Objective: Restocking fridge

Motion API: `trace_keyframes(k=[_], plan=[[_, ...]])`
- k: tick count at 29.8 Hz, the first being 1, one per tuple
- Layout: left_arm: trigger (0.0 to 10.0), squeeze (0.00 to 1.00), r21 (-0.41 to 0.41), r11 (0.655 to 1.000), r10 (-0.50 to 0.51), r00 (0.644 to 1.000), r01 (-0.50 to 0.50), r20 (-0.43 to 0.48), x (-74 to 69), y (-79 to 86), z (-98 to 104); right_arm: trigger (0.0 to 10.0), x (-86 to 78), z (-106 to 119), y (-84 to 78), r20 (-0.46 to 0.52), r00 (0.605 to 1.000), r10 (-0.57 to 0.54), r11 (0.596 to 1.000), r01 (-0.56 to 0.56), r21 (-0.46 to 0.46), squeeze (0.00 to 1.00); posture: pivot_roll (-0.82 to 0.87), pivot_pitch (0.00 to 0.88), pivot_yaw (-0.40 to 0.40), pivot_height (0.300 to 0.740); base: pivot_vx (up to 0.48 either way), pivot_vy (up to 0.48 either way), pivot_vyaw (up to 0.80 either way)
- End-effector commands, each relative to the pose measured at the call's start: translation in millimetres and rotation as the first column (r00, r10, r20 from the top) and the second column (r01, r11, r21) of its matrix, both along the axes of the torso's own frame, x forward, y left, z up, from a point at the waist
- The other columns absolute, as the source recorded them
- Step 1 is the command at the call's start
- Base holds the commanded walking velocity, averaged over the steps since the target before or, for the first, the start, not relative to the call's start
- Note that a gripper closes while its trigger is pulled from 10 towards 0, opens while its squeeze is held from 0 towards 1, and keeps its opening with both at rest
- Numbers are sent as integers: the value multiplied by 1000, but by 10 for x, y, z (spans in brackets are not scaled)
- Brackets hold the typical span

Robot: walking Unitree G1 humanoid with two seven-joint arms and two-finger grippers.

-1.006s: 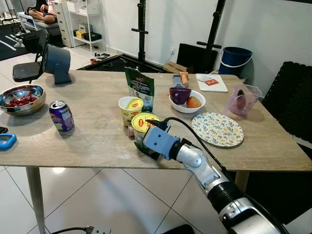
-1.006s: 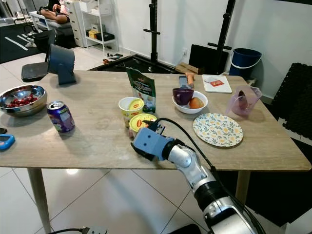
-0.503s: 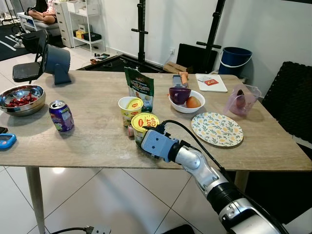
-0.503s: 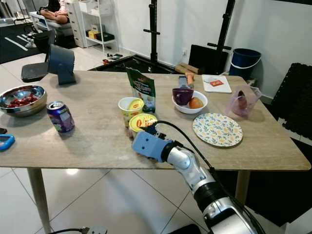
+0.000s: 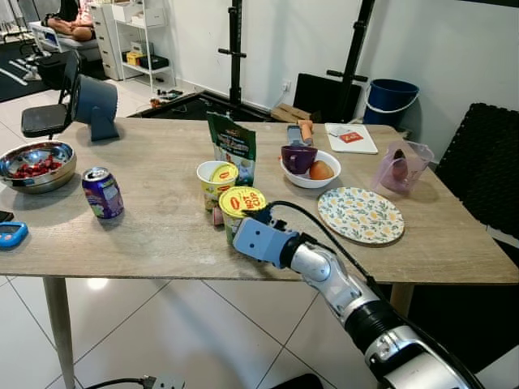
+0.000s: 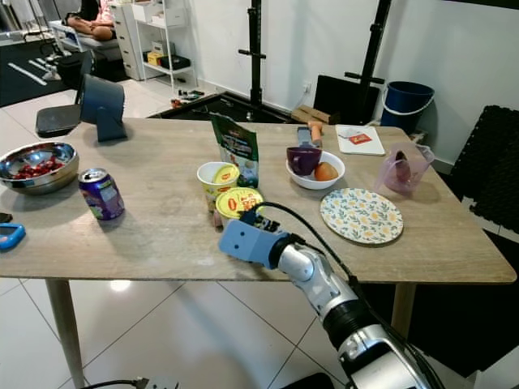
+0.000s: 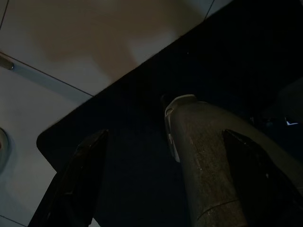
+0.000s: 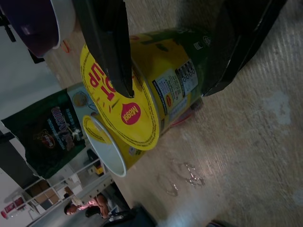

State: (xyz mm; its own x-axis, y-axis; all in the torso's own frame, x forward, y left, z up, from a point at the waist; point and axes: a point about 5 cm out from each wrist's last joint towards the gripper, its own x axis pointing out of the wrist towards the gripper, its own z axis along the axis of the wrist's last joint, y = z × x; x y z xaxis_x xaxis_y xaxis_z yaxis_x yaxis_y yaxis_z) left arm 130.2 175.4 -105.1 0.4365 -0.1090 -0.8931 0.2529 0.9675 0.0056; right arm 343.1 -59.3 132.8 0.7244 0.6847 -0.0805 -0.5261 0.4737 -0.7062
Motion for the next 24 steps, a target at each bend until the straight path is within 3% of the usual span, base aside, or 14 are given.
trace_keyframes(k=[1,12,14,15,16,17,18,24], plan=[[10000,0,4,1000,-13,998,13,-66,-161,-17,-56,10000,16,-35,-28,-10,1000,-16,1000,16,-27,0,31,4,-44,740,0,0,0],[10000,0,5,1000,-17,998,17,-66,-161,-21,-57,10000,41,52,-8,35,999,-28,1000,28,3,0,32,0,-48,740,0,0,0],[10000,0,4,1000,-17,998,17,-66,-161,-25,-57,7373,41,61,0,39,999,-25,1000,24,6,0,33,0,-50,740,0,0,0],[10000,0,4,1000,-17,998,17,-66,-161,-25,-57,7373,41,61,0,39,999,-25,1000,24,6,0,33,0,-50,740,0,0,0],[10000,0,4,1000,-16,998,17,-66,-161,-27,-57,2118,40,65,4,41,999,-22,1000,22,8,0,33,0,-50,740,0,0,0],[10000,0,3,1000,-16,998,16,-66,-162,-29,-58,353,40,71,8,43,999,-20,1000,20,9,0,32,0,-51,740,0,0,0],[10000,0,2,1000,-16,998,16,-66,-163,-31,-58,0,39,75,8,45,999,-19,1000,18,10,0,31,0,-50,740,0,0,0],[10000,0,0,1000,-15,998,15,-67,-164,-38,-59,0,39,81,2,50,999,-18,1000,18,11,0,30,2,-50,740,0,0,0]])
